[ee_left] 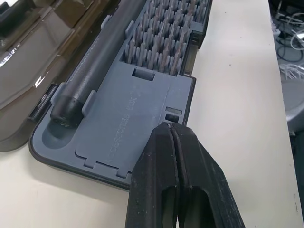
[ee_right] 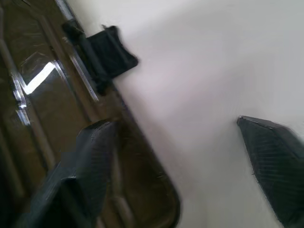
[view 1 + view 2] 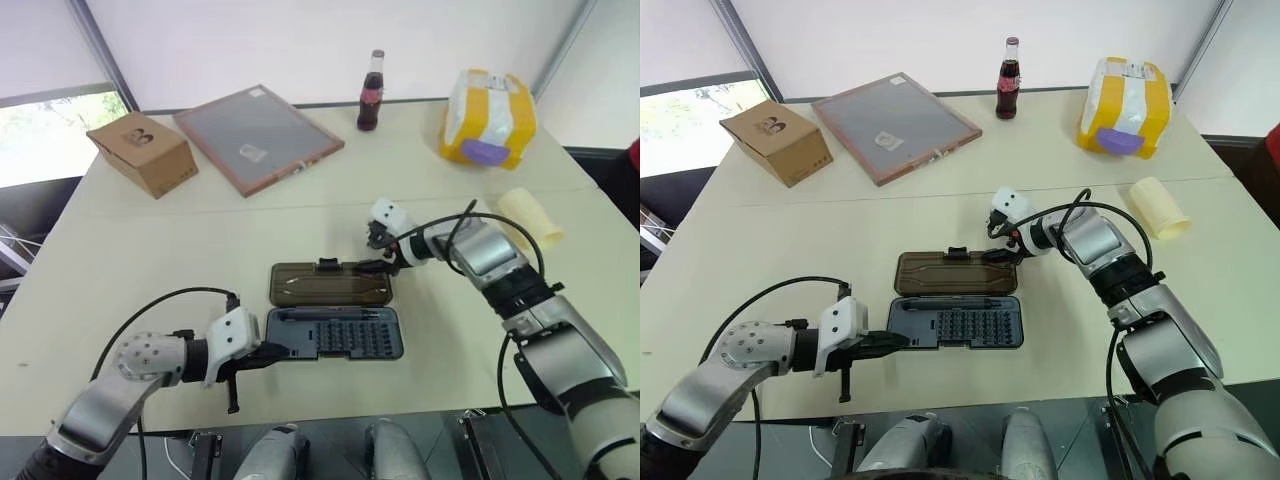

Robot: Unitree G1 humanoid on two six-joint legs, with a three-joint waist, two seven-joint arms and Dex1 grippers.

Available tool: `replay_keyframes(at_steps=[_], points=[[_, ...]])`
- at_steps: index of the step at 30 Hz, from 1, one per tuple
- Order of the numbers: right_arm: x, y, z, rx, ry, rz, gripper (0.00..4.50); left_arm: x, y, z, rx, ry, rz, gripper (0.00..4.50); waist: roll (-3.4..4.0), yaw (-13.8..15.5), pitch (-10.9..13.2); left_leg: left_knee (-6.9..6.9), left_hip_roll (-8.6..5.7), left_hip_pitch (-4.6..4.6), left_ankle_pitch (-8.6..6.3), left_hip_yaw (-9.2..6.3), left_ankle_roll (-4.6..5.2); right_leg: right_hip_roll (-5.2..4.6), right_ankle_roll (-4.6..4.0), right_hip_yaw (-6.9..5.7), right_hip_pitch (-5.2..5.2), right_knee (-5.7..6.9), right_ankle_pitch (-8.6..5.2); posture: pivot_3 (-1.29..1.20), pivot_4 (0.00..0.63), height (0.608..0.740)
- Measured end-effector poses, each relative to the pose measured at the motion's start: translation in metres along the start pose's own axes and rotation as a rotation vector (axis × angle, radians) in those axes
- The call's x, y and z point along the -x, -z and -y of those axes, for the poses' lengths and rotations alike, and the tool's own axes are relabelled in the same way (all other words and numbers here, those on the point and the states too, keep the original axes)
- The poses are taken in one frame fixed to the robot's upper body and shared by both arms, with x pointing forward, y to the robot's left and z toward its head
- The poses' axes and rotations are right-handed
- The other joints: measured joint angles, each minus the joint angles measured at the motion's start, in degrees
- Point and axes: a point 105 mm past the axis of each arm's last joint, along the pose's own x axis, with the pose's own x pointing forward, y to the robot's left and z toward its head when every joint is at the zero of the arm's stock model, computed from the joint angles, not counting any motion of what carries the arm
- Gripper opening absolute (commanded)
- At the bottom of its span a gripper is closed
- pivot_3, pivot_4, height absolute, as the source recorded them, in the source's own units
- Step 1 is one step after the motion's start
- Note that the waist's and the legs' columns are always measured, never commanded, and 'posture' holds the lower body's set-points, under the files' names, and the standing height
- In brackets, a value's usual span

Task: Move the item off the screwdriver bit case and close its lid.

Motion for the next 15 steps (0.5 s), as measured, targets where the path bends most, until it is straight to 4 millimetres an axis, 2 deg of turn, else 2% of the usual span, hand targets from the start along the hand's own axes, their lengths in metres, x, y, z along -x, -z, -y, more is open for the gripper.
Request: replay_keyframes(at_steps=[1,4,6,15], points=[[-0.003,-0.001,-0.001,0.001,-0.015,0.002,2.1,-0.001,0.0,0.0,0.004,-0.002,0.003,0.0,-0.02,-0.03,-0.01,-0.03,0.01,0.12,0.0,0.0,0.0,0.01,0.0,0.0,0.12,0.0,0.0,0.0,0.15,0.74],[-0.01,-0.001,-0.006,0.004,-0.072,0.003,0.55,-0.002,0.002,0.0,0.016,-0.011,0.006,0.0,0.01,-0.12,-0.02,-0.15,0.03,0.79,-0.04,-0.02,0.02,0.05,-0.01,0.01,0.78,-0.13,-0.01,0.0,0.15,0.74],[-0.009,-0.001,-0.006,0.05,-0.091,-0.025,0.03,-0.002,0.003,-0.001,0.021,-0.022,0.005,0.0,-0.02,-0.07,-0.17,-0.16,0.07,0.89,-0.04,-0.07,0.01,0.12,-0.02,0.01,0.85,-0.13,-0.01,0.0,0.15,0.74],[-0.006,0.01,-0.011,0.217,-0.136,-0.038,0.0,-0.004,0.005,-0.001,0.063,-0.038,0.022,0.0,0.24,0.39,-0.85,-0.51,0.12,1.0,-0.12,-0.26,-0.01,0.22,-0.02,0.03,0.84,-0.16,-0.01,0.0,0.15,0.74]])
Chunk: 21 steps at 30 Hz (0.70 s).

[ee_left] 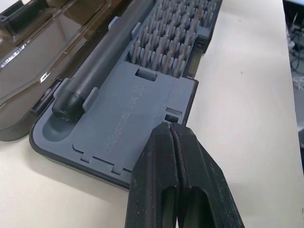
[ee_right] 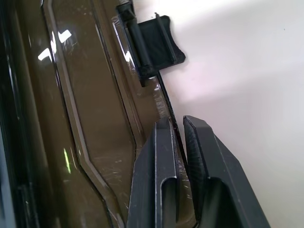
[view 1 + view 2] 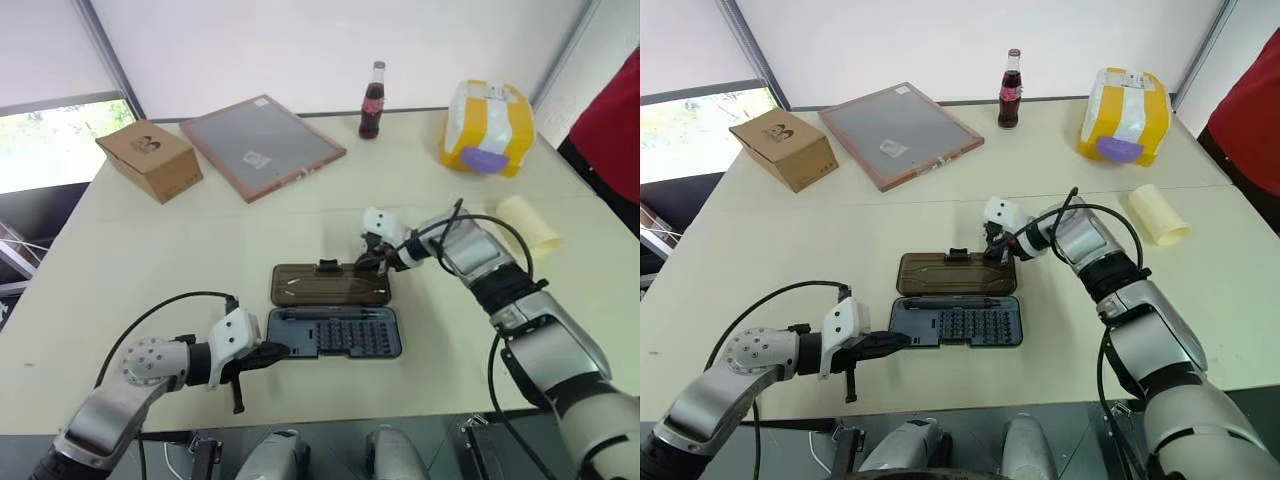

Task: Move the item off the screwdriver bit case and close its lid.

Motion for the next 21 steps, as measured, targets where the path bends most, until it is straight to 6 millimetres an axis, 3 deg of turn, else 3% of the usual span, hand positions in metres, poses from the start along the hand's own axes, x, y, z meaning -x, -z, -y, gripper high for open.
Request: replay_keyframes(at_steps=[8,16,21], points=[[0.008,-0.006,-0.005,0.329,0.118,0.028,0.0,-0.004,0.0,-0.004,0.021,-0.001,0.023,0.0,0.15,-0.03,0.06,-0.02,0.0,-0.23,0.02,0.05,-0.02,0.0,0.0,0.03,-0.2,-0.05,0.0,0.0,0.15,0.74],[0.046,-0.028,-0.027,0.455,0.217,0.111,0.0,-0.006,-0.001,-0.006,0.009,0.014,0.034,0.0,0.19,0.02,0.1,-0.04,0.01,-0.43,0.02,0.07,-0.03,-0.01,0.01,0.03,-0.4,-0.08,0.0,0.0,0.15,0.74],[0.052,-0.036,-0.04,0.517,0.264,0.139,0.0,-0.006,-0.002,-0.011,0.003,0.015,0.034,0.0,0.18,-0.15,0.1,-0.29,0.07,-0.41,0.05,0.24,-0.07,-0.02,0.01,0.09,-0.59,-0.07,0.0,0.0,0.15,0.74]])
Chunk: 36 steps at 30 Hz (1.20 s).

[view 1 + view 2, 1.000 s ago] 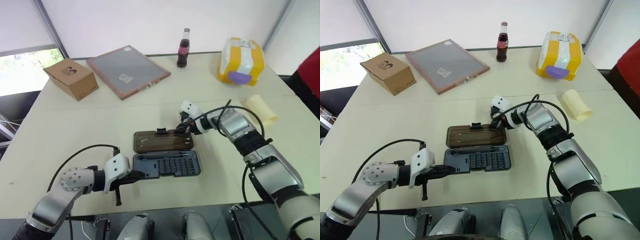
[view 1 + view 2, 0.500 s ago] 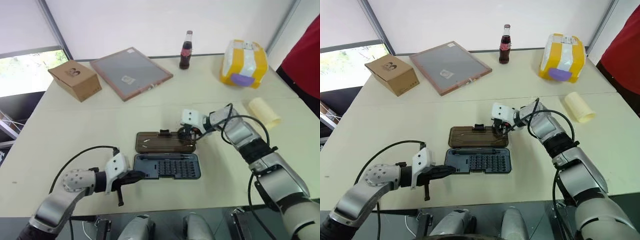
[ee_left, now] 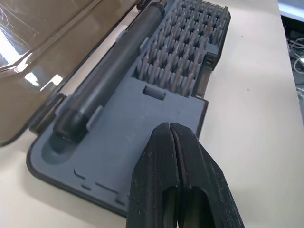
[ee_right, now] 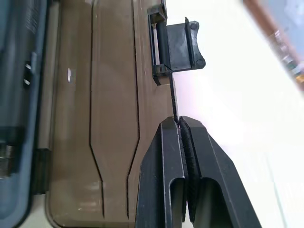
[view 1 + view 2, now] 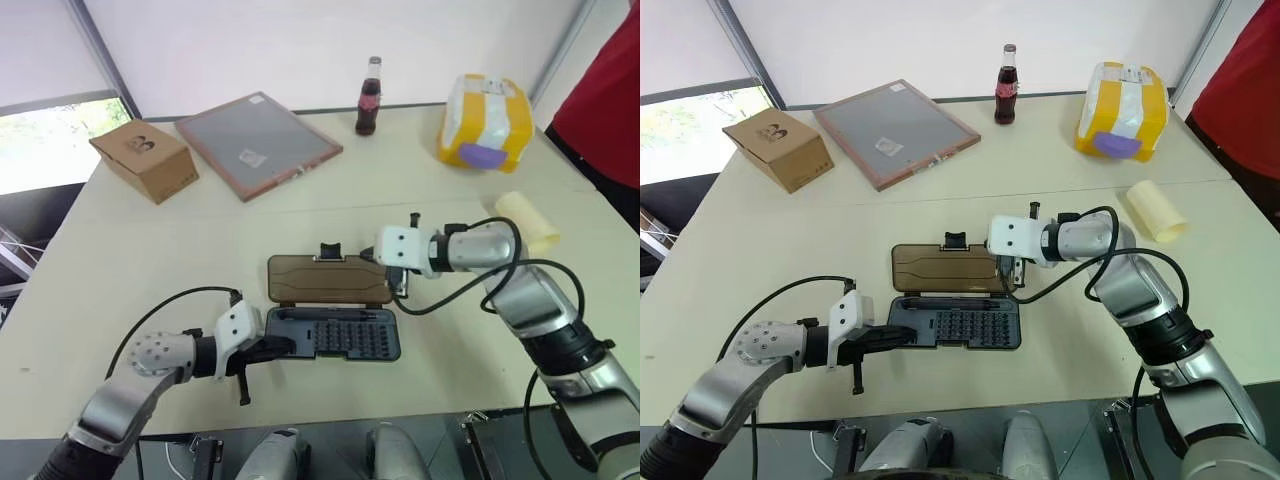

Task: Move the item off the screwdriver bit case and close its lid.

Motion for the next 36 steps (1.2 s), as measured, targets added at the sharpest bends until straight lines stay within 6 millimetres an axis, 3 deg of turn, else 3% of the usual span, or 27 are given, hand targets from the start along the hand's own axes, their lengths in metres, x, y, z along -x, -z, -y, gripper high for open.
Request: replay_keyframes(at_steps=[8,13,18,22,25,28,33,36], points=[[0.0,-0.003,-0.004,0.112,0.044,-0.008,0.0,-0.001,-0.003,-0.005,0.047,0.003,0.014,0.0,-0.02,-0.04,0.02,-0.14,0.07,-0.03,0.02,0.08,-0.04,0.03,0.0,0.02,-0.18,0.02,0.0,0.0,0.15,0.74],[-0.001,-0.004,-0.005,0.167,0.061,-0.009,0.0,-0.007,-0.014,-0.005,0.288,-0.002,0.1,0.0,-0.2,-0.05,0.22,-0.13,0.08,-0.1,0.04,0.08,-0.06,0.05,0.0,0.03,-0.27,0.06,0.0,0.0,0.15,0.74],[-0.003,-0.007,-0.008,0.215,0.055,0.009,0.0,-0.001,-0.057,-0.006,0.402,0.075,0.231,0.0,-0.4,-0.12,0.51,-0.12,0.11,-0.15,0.07,0.08,-0.11,0.08,0.0,0.04,-0.35,0.09,0.0,0.0,0.15,0.74],[-0.003,-0.006,-0.007,0.262,0.062,0.01,0.0,0.003,-0.075,-0.013,0.446,0.072,0.294,0.0,-0.4,-0.07,0.56,-0.12,0.1,-0.15,0.08,0.08,-0.12,0.09,0.0,0.03,-0.35,0.09,0.0,0.0,0.15,0.74],[-0.003,-0.005,-0.006,0.294,0.068,0.007,0.0,0.007,-0.091,-0.044,0.438,-0.041,0.365,0.0,-0.5,0.15,0.63,-0.08,0.1,-0.14,0.12,0.08,-0.19,0.1,0.0,0.02,-0.3,0.08,0.0,0.0,0.15,0.74],[-0.005,-0.004,-0.006,0.306,0.069,0.004,0.0,0.016,-0.091,-0.083,0.432,-0.224,0.396,0.0,-0.51,-0.03,0.64,-0.1,0.1,-0.13,0.12,0.09,-0.19,0.1,0.0,0.02,-0.33,0.08,0.0,0.0,0.15,0.74],[-0.006,-0.005,-0.004,0.314,0.076,0.006,0.0,0.029,-0.061,-0.133,0.443,-0.516,0.356,0.0,-0.6,-0.1,0.69,-0.11,0.1,-0.17,0.12,0.09,-0.19,0.1,0.01,-0.01,-0.38,0.08,0.01,0.0,0.15,0.74],[-0.006,-0.005,-0.004,0.316,0.08,0.002,0.0,0.033,-0.044,-0.144,0.448,-0.586,0.314,0.0,-0.63,-0.08,0.71,-0.1,0.1,-0.18,0.12,0.09,-0.19,0.09,0.01,-0.01,-0.38,0.08,0.01,0.0,0.15,0.74]])
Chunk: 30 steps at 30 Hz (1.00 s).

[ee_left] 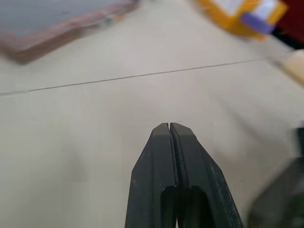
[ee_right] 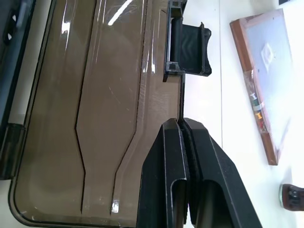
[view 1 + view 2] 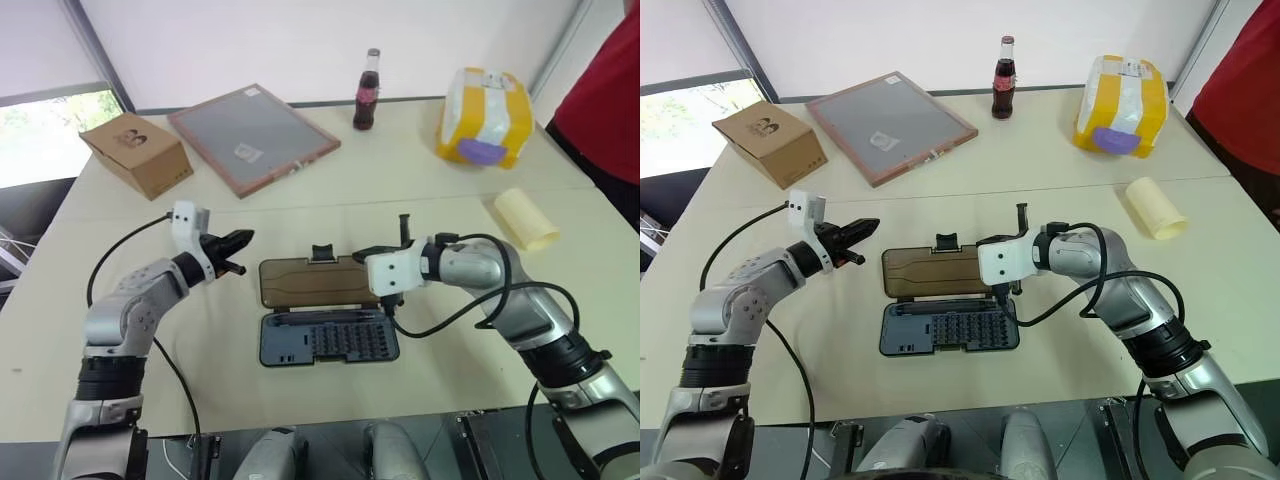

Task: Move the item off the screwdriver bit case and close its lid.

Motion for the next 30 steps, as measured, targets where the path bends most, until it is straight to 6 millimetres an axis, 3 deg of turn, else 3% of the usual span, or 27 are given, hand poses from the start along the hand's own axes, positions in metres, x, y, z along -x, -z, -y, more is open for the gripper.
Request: replay_keyframes(at_steps=[3,10,15,16,18,25,27,30], points=[[0.0,0.0,0.0,0.001,0.002,-0.004,0.0,-0.002,0.009,0.003,-0.022,0.03,-0.047,0.0,0.0,0.06,0.0,0.01,0.0,-0.02,0.0,-0.01,0.0,0.0,0.0,-0.01,0.0,0.01,0.0,0.0,0.15,0.74],[-0.001,0.002,0.0,-0.01,0.004,-0.016,0.0,0.002,0.038,0.033,0.009,0.246,-0.19,0.0,0.01,-0.28,0.01,0.0,0.0,-0.02,0.0,-0.02,0.0,0.0,0.0,0.0,-0.02,0.03,0.0,0.0,0.15,0.74],[-0.001,0.003,0.0,-0.017,0.005,-0.023,0.0,0.005,0.038,0.035,0.005,0.267,-0.205,0.0,0.01,-0.22,0.01,0.02,0.0,-0.02,0.0,-0.02,0.0,0.0,0.0,0.0,-0.01,0.03,0.0,0.0,0.15,0.74],[-0.001,0.003,0.0,-0.024,0.006,-0.026,0.43,0.005,0.038,0.035,0.005,0.267,-0.206,0.0,0.0,-0.22,0.01,0.02,0.0,-0.02,0.0,-0.02,0.0,0.0,0.0,0.0,-0.01,0.03,0.0,0.0,0.15,0.74],[-0.002,0.004,0.001,-0.039,0.011,-0.031,0.85,0.005,0.038,0.035,0.006,0.268,-0.206,0.0,0.01,-0.23,0.01,0.02,0.0,-0.02,0.0,-0.02,0.0,0.0,0.0,-0.01,-0.01,0.03,0.0,0.0,0.15,0.74],[0.006,-0.003,0.013,-0.08,0.064,-0.047,4.33,0.004,0.036,0.037,0.003,0.284,-0.203,0.0,0.01,-0.15,0.01,0.03,0.0,-0.05,0.0,-0.02,0.0,0.0,0.0,0.0,-0.02,0.03,0.0,0.0,0.15,0.74],[0.016,-0.01,0.021,-0.121,0.077,-0.048,4.33,0.003,0.034,0.039,-0.002,0.296,-0.201,0.0,0.01,-0.05,0.01,0.05,0.0,-0.1,0.0,-0.03,0.0,-0.01,0.0,-0.01,-0.05,0.03,0.0,0.0,0.15,0.74],[0.052,-0.022,0.034,-0.255,0.059,-0.052,4.33,0.0,0.025,0.042,-0.021,0.328,-0.187,0.0,0.01,0.21,0.01,0.35,-0.03,-0.48,0.0,-0.19,0.01,0.0,0.0,-0.09,-0.18,0.02,0.0,0.0,0.15,0.74]])
